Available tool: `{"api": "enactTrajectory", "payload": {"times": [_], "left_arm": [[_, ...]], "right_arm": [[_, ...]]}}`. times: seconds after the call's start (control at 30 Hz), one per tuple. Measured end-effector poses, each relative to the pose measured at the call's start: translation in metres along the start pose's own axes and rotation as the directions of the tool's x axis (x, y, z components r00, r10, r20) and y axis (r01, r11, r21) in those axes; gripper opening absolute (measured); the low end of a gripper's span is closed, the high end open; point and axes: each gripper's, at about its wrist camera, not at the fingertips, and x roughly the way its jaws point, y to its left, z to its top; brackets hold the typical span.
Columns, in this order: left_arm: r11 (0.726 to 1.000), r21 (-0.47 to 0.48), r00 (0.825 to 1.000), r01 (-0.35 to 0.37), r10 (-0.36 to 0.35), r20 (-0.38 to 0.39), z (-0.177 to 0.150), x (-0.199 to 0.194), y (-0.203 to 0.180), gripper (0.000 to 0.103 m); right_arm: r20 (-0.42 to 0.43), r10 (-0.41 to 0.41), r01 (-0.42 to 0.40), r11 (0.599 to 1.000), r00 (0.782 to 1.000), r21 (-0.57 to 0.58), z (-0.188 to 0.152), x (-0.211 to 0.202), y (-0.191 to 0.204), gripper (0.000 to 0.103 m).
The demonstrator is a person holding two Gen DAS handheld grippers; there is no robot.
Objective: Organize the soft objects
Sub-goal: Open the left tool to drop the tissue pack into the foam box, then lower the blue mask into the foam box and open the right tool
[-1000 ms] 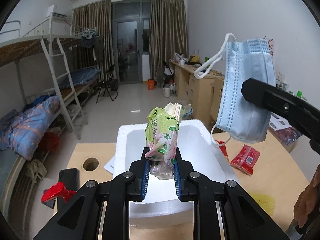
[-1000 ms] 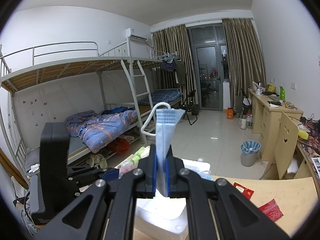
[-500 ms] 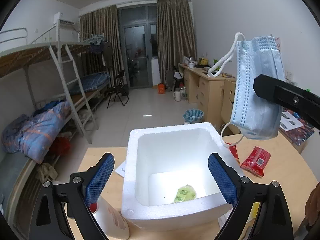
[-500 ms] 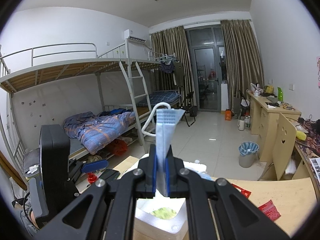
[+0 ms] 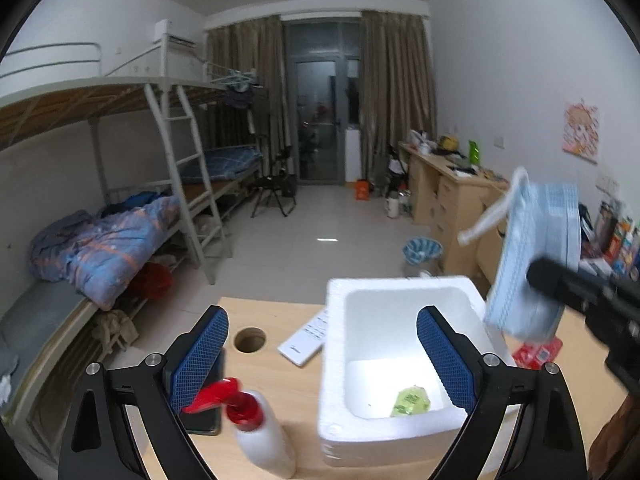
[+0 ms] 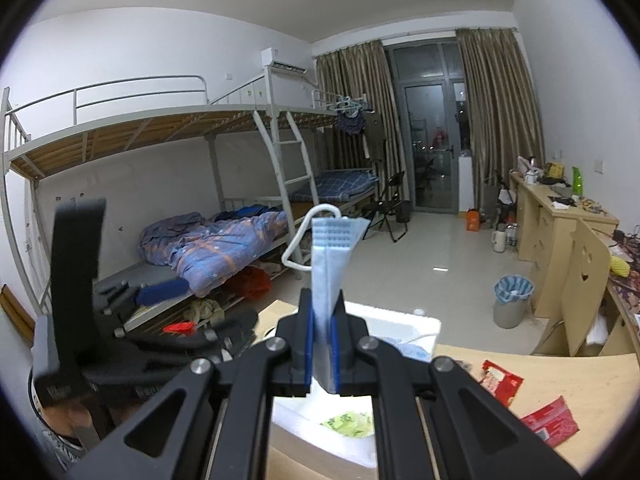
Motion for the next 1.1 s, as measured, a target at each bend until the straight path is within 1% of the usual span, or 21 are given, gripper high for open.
{"api": "enactTrajectory", "payload": {"times": [0.1, 0.2, 0.33, 0.4, 0.47, 0.53, 0.6, 0.63, 0.77, 0.83, 0.93, 0.97, 1.0, 1.03, 1.1], "left_arm": [[0.999, -0.027, 0.999, -0.030, 0.030, 0.012, 0.003, -0.003, 0.010, 0.098], [0.998, -0.031, 0.999, -0.051, 0.052, 0.015, 0.006, -0.003, 0.016, 0.098], [0.998, -0.044, 0.998, -0.050, 0.051, 0.019, 0.007, -0.003, 0.021, 0.098], [0.998, -0.044, 0.998, -0.053, 0.054, 0.019, 0.007, -0.004, 0.022, 0.098], [0.998, -0.046, 0.998, -0.051, 0.052, 0.018, 0.007, -0.004, 0.022, 0.098], [0.998, -0.048, 0.999, -0.047, 0.048, 0.017, 0.008, -0.005, 0.022, 0.098], [0.998, -0.050, 0.999, -0.046, 0.047, 0.018, 0.009, -0.004, 0.023, 0.098], [0.998, -0.049, 0.999, -0.043, 0.044, 0.017, 0.010, -0.004, 0.025, 0.098], [0.999, -0.040, 0.999, -0.036, 0.037, 0.016, 0.010, -0.003, 0.021, 0.098], [0.999, -0.040, 0.999, -0.034, 0.035, 0.013, 0.011, -0.002, 0.021, 0.098], [0.998, -0.048, 0.999, -0.031, 0.032, 0.017, 0.011, -0.003, 0.022, 0.098], [0.998, -0.050, 0.999, -0.031, 0.032, 0.018, 0.011, -0.004, 0.023, 0.098], [0.998, -0.051, 0.999, -0.032, 0.033, 0.021, 0.011, -0.004, 0.024, 0.098], [0.998, -0.051, 0.999, -0.031, 0.032, 0.024, 0.011, -0.005, 0.024, 0.098], [0.998, -0.051, 0.999, -0.027, 0.028, 0.022, 0.011, -0.006, 0.023, 0.098]], "right_arm": [[-0.013, 0.030, -0.030, 1.000, 0.999, 0.007, -0.003, 0.006, 0.001, 0.010], [-0.026, 0.057, -0.057, 0.998, 0.998, 0.017, -0.006, 0.012, 0.001, 0.010], [-0.044, 0.074, -0.073, 0.997, 0.996, 0.029, -0.010, 0.021, 0.000, 0.010], [-0.059, 0.070, -0.069, 0.997, 0.996, 0.026, -0.011, 0.025, 0.001, 0.010], [-0.067, 0.041, -0.039, 0.999, 0.997, 0.031, -0.012, 0.028, -0.001, 0.011], [-0.083, 0.024, -0.021, 0.999, 0.996, 0.037, -0.012, 0.032, -0.003, 0.024], [-0.101, 0.020, -0.015, 0.999, 0.995, 0.048, -0.014, 0.034, -0.005, 0.063], [-0.099, 0.022, -0.017, 0.999, 0.995, 0.051, -0.015, 0.034, -0.005, 0.068], [-0.104, 0.005, -0.004, 1.000, 0.995, 0.014, -0.016, 0.033, 0.002, 0.069], [-0.162, -0.017, 0.012, 0.999, 0.987, -0.030, -0.019, 0.041, 0.009, 0.070], [-0.224, -0.048, 0.033, 0.997, 0.973, -0.072, -0.025, 0.046, 0.012, 0.070], [-0.235, -0.049, 0.032, 0.996, 0.971, -0.078, -0.027, 0.046, 0.011, 0.071], [-0.262, -0.053, 0.032, 0.996, 0.963, -0.083, -0.029, 0.050, 0.009, 0.073], [-0.276, -0.059, 0.038, 0.996, 0.959, -0.084, -0.030, 0.051, 0.007, 0.073], [-0.264, -0.077, 0.059, 0.995, 0.961, -0.075, -0.030, 0.048, 0.002, 0.073]]}}
